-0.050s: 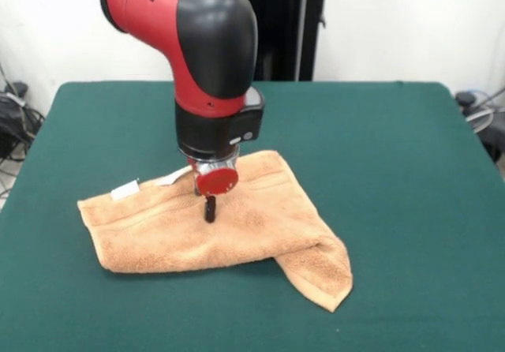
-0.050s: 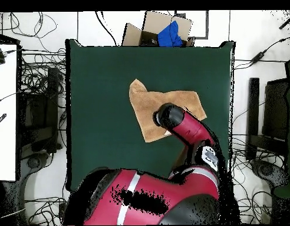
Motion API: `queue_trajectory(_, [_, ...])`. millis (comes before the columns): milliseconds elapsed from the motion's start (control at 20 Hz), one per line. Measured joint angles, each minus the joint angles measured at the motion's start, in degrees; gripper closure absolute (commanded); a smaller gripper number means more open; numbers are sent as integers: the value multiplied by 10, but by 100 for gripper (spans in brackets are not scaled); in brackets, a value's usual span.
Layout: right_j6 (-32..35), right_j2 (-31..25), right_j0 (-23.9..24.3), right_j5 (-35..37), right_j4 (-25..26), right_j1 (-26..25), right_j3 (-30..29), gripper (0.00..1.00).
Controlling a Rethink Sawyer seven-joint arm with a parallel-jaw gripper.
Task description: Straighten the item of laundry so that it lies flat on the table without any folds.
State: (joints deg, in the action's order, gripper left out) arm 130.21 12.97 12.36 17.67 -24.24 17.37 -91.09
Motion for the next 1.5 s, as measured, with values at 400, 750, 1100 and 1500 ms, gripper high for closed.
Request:
queue_trajectory(400, [0, -9, 12, -35, 0, 21, -60, 0])
queue_trajectory(750, [0, -9, 19, -37, 0, 41, -126, 0])
queue_trajectory(1100, [0, -9, 17, -37, -1, 47, -158, 0])
queue_trajectory(1500, [0, -9, 18, -47, 9, 48, -163, 0])
